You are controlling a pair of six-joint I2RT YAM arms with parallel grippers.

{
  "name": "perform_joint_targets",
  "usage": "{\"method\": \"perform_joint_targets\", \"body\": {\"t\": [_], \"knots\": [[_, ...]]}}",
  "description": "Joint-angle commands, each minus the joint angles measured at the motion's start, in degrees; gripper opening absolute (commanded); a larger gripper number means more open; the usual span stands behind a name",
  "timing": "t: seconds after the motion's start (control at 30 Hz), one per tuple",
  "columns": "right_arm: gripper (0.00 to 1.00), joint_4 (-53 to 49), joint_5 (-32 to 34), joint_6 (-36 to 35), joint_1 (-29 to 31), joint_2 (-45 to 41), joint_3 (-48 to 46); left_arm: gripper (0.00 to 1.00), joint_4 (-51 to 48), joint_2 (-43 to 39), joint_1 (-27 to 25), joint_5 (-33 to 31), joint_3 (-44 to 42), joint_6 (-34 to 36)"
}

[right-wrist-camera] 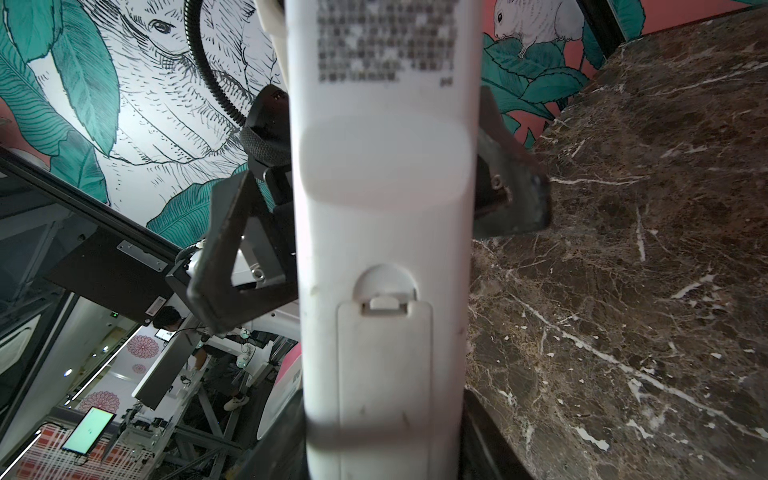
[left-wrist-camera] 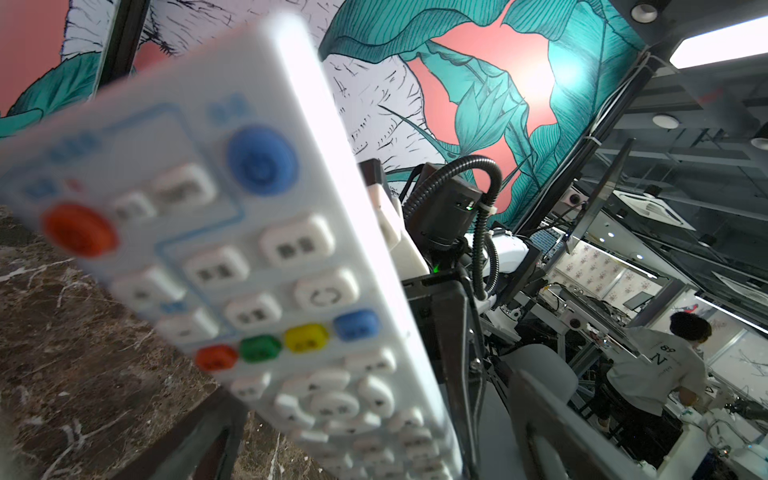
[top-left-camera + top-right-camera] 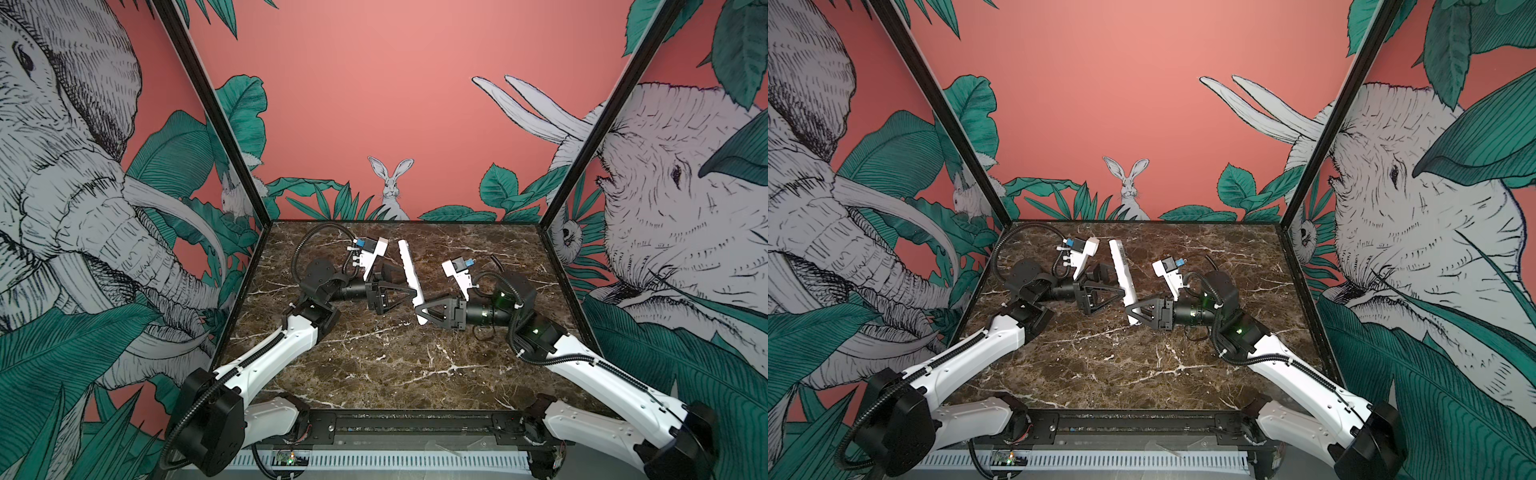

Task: Load the batteries into the remote control

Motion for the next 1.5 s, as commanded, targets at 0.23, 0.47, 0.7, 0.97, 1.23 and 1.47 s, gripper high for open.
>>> {"method": "perform_joint_targets", "body": {"t": [0.23,0.47,0.7,0.97,1.23,1.47], "knots": [[0.33,5.60,-0.99,0.88,0.01,-0.79,-0.79,0.80,0.61,-0.74,-0.62,1.20,2.42,1.14],[0.34,5.15,-0.81,0.39,0.05,-0.21,-0.84,0.61,-3.51,-0.85,-0.65,0.24,3.15,3.76],[0.41,3.70,-0.55,-1.03,0.08,0.67,-1.07,0.45,-11.75,-1.57,-0.58,-3.15,3.90,8.91],[0.62,3.51,-1.01,-2.04,0.01,1.84,-1.61,0.36,-20.20,-2.59,-0.51,-5.19,5.34,13.94],[0.81,-0.62,-0.13,-5.56,-0.07,2.20,-2.68,0.33,-30.33,-3.22,0.87,-10.48,7.44,18.36],[0.86,-21.25,10.79,-16.94,-0.02,1.18,-1.08,0.28,-46.09,-3.37,2.76,-16.70,10.78,25.28]]}}
